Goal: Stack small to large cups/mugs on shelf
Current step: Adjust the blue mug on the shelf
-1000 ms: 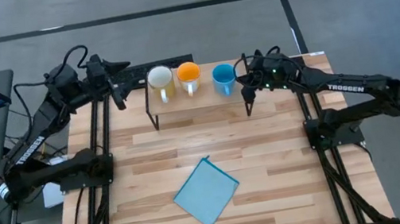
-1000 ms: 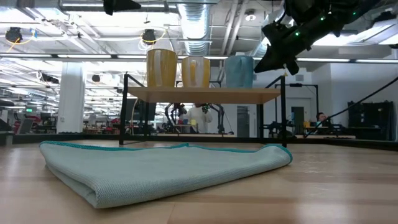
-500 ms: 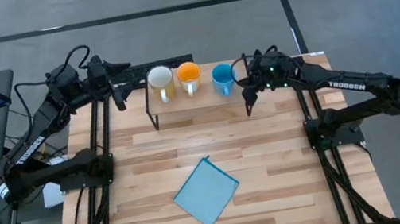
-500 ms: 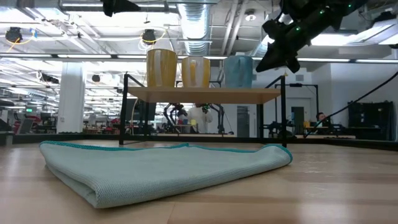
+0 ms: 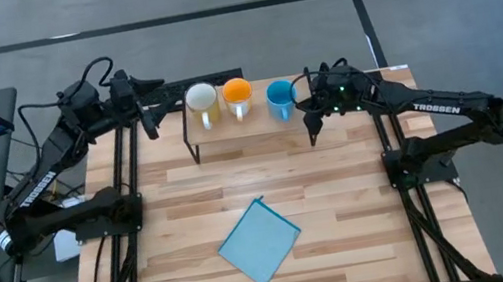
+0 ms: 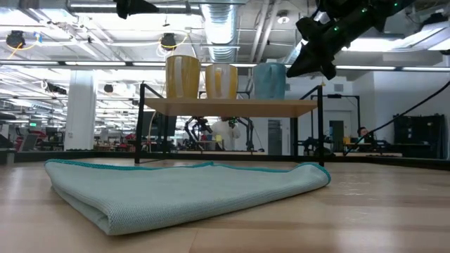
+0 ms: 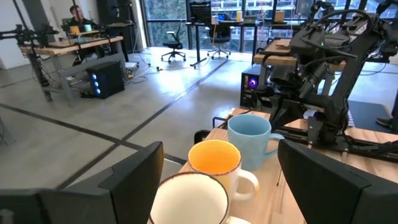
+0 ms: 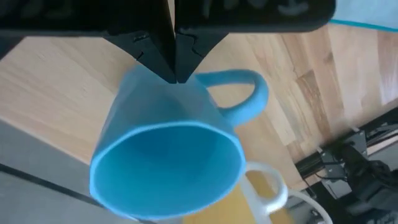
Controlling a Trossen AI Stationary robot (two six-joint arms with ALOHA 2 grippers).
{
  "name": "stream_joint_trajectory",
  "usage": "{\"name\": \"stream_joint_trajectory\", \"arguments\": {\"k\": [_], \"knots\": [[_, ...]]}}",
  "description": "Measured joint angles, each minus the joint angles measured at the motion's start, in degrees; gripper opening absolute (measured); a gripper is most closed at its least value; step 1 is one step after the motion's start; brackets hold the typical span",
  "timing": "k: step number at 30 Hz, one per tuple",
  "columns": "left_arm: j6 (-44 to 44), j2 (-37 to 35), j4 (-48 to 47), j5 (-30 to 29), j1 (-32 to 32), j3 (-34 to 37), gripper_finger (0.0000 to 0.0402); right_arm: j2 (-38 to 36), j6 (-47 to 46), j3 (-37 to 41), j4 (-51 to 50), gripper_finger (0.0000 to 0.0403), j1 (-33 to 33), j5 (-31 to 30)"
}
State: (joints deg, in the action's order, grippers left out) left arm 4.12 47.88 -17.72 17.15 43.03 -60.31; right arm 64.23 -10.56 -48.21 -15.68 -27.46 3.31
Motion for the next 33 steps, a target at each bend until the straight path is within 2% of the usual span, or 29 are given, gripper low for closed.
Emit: {"name": "stream_joint_trajectory", "arguments": {"k": [19, 33], "knots": [[-0.52, 0.02, -1.5, 0.02, 0.02, 0.0, 0.0308, 8.76, 1.04, -1.81, 4.32, 0.0021, -0.37, 3.11], [-0.42, 0.02, -2.47, 0.02, 0.01, 0.0, 0.0308, 9.29, 3.26, -4.92, 2.32, 0.0021, -1.95, 2.87]]}}
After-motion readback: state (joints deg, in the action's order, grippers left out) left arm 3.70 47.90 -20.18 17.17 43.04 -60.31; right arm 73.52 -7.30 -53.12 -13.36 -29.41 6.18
